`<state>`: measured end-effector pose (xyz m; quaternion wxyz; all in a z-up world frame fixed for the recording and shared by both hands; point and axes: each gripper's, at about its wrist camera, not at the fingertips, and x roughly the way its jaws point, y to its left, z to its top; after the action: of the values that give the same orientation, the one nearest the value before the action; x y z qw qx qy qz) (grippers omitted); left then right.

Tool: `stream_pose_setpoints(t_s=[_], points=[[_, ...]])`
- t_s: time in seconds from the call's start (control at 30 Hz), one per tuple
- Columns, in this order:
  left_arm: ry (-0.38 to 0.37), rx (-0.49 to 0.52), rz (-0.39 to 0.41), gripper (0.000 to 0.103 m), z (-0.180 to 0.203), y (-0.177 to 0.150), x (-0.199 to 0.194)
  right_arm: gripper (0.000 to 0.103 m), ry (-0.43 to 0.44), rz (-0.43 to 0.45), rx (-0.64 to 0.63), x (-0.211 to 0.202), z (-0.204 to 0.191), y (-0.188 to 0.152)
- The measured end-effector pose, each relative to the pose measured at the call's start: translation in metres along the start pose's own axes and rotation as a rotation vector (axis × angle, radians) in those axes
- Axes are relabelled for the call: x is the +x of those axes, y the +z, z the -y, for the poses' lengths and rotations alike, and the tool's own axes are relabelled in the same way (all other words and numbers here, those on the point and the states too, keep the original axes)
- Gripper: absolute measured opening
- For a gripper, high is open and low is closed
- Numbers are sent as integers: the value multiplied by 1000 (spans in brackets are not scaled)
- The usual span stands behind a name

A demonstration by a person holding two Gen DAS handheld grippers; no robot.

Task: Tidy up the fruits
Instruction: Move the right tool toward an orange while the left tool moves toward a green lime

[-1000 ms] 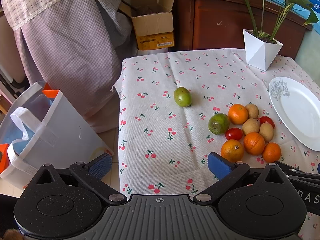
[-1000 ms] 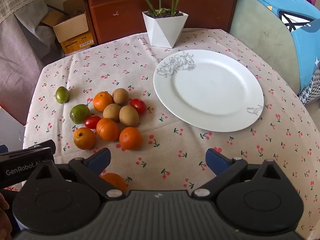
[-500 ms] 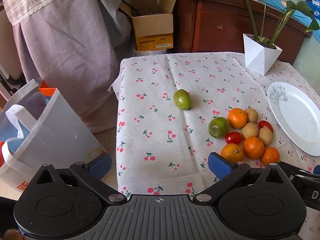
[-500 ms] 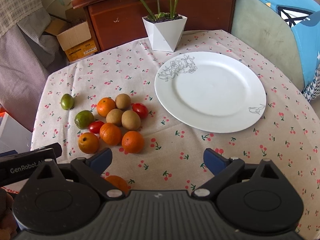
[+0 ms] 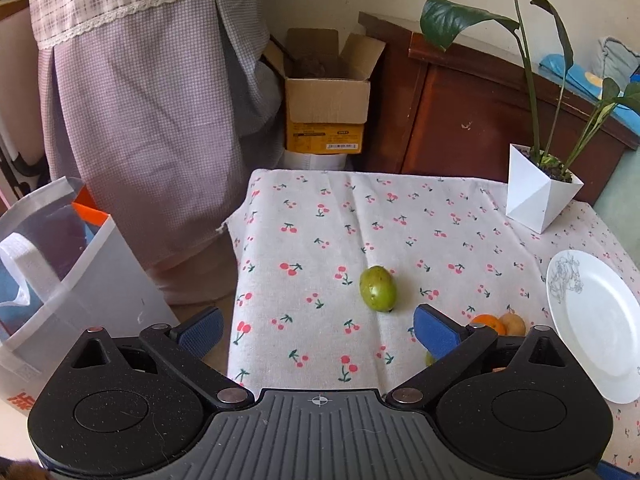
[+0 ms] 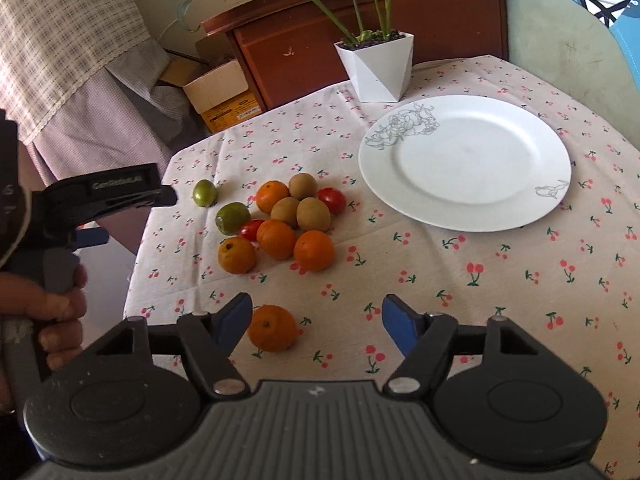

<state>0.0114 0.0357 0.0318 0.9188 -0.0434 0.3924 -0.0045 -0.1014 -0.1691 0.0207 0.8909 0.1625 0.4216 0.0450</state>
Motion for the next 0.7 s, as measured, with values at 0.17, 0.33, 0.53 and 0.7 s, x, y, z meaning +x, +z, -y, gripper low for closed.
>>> stream_pose_setpoints(t_s=[0.17, 0.33, 0.53, 0.7], points=[[-18, 47, 14, 91, 10, 3, 14, 58, 55, -21, -56, 4, -11, -8], [-49, 50, 17, 88, 15, 6, 27, 47, 69, -50, -76, 11, -15, -13], [-54, 54, 2, 70, 16, 4, 43, 38, 69, -49, -81, 15, -14, -15], [-62, 70, -2, 59, 18, 0, 52, 32, 71, -55, -106, 21, -18, -17]])
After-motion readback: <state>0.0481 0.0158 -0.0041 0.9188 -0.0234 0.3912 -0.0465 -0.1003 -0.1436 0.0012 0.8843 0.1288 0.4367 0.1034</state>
